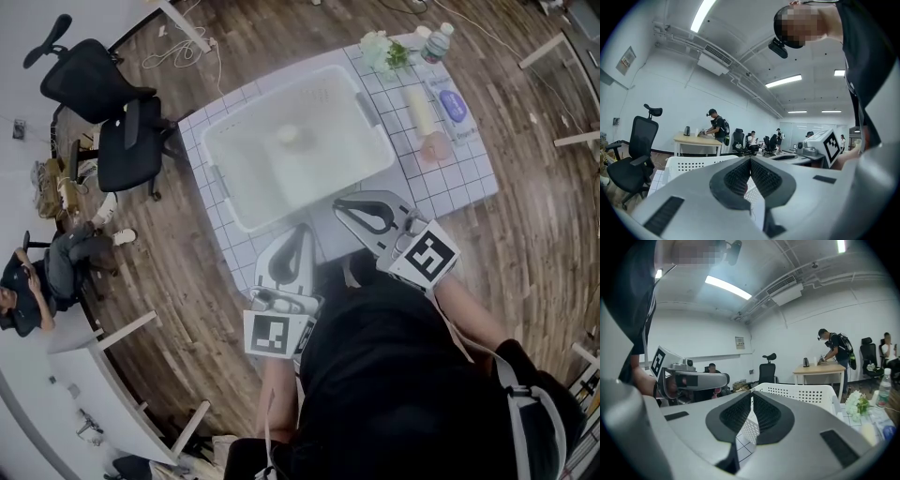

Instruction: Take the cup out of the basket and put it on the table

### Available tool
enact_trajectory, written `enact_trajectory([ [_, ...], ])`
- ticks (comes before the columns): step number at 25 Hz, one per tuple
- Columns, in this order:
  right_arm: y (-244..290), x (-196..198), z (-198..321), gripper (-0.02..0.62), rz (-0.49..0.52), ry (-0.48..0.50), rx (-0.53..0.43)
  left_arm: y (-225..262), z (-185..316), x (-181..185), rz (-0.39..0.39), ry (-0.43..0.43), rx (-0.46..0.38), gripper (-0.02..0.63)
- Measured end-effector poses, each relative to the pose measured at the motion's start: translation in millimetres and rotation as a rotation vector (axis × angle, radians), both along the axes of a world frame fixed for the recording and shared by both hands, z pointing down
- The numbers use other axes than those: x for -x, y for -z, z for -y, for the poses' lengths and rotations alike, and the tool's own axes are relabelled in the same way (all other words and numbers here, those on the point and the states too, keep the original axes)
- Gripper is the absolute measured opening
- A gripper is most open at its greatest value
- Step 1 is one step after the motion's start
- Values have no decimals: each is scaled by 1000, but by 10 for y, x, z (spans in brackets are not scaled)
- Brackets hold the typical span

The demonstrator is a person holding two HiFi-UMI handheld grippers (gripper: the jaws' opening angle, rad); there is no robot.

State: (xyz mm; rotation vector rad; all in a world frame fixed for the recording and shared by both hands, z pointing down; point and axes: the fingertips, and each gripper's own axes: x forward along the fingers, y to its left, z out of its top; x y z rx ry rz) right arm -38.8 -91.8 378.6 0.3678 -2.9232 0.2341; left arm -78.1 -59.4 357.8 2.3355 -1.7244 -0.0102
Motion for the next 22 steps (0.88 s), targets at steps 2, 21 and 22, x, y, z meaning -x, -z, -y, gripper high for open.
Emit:
enact_trajectory([
  [2,-22,59,5,15,-7,-7,1,-22,10,50,-4,-8,-4,9],
  [21,-306,597,326,81,-146,-10,58,-238,228,421,-15,-78,14,9],
  [22,-317,607,362,90,-154,-9,55,-235,262,422,-22,-79,16,9],
])
